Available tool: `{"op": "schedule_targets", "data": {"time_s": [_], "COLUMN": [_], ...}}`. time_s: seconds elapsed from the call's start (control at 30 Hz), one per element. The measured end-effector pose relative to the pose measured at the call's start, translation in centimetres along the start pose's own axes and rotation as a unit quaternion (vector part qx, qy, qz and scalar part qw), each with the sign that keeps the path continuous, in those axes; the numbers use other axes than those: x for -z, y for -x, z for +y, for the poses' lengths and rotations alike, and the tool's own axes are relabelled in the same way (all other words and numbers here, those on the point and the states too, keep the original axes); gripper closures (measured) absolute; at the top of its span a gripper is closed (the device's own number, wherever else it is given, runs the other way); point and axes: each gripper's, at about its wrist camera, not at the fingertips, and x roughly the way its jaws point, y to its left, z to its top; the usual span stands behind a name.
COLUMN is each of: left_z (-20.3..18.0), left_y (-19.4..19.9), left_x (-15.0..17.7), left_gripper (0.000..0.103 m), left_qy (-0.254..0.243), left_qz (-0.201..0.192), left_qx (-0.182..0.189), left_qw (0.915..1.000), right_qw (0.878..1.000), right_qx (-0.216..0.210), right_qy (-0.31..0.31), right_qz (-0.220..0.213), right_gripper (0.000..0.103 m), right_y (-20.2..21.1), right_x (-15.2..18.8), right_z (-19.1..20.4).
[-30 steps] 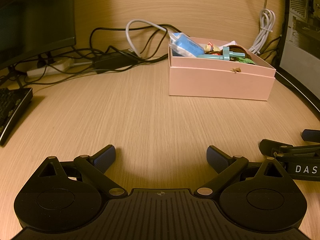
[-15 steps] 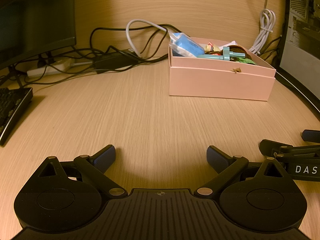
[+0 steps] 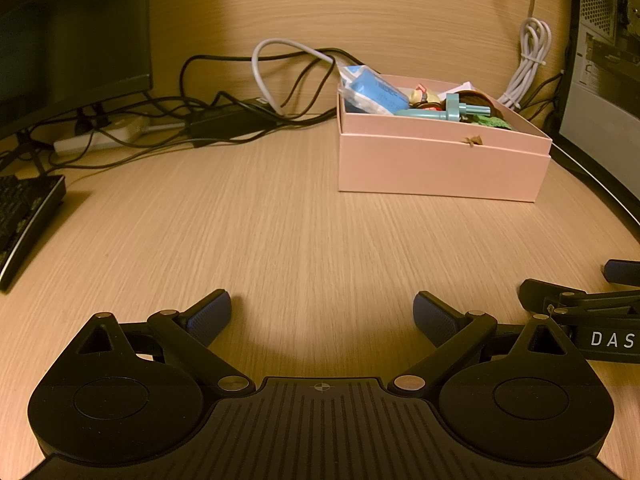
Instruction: Organize objects
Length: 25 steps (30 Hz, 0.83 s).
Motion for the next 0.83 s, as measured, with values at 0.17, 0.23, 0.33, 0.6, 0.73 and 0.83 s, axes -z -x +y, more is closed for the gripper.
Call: {"op": "schedule_targets", "data": {"time_s": [0.17,0.23,0.33,0.6,0.73,0.83], "left_z": [0.02,0.03,0.03,0.08,0.2,0.32], "left_y": [-0.01,0.01,0.01,0.0,-0.01,-0.05], "left_x": [0.01,0.03,0.03,0.02,0.03,0.0], "left_gripper": [0.002,0.002,0.002,0.002,0.002,0.002], "left_qy": [0.0,0.0,0.0,0.0,0.0,0.001], "left_qz": [0.0,0.0,0.0,0.0,0.0,0.0], "left_qx": [0.0,0.0,0.0,0.0,0.0,0.0], "left_qw": [1.0,1.0,1.0,1.0,1.0,1.0], "right_qw": [1.0,1.0,1.0,1.0,1.0,1.0], "right_qx": [0.0,0.0,0.0,0.0,0.0,0.0], "right_qy": [0.0,0.0,0.0,0.0,0.0,0.0], "right_qz": [0.0,0.0,0.0,0.0,0.0,0.0], "right_gripper": [0.0,0.0,0.0,0.0,0.0,0.0], "right_y": [0.0,0.0,0.0,0.0,-0.02,0.0], "right_x": [-0.01,-0.02,-0.01,-0.01,-0.02,-0.01], "right_z": [0.0,0.0,0.0,0.01,0.0,0.01]}}
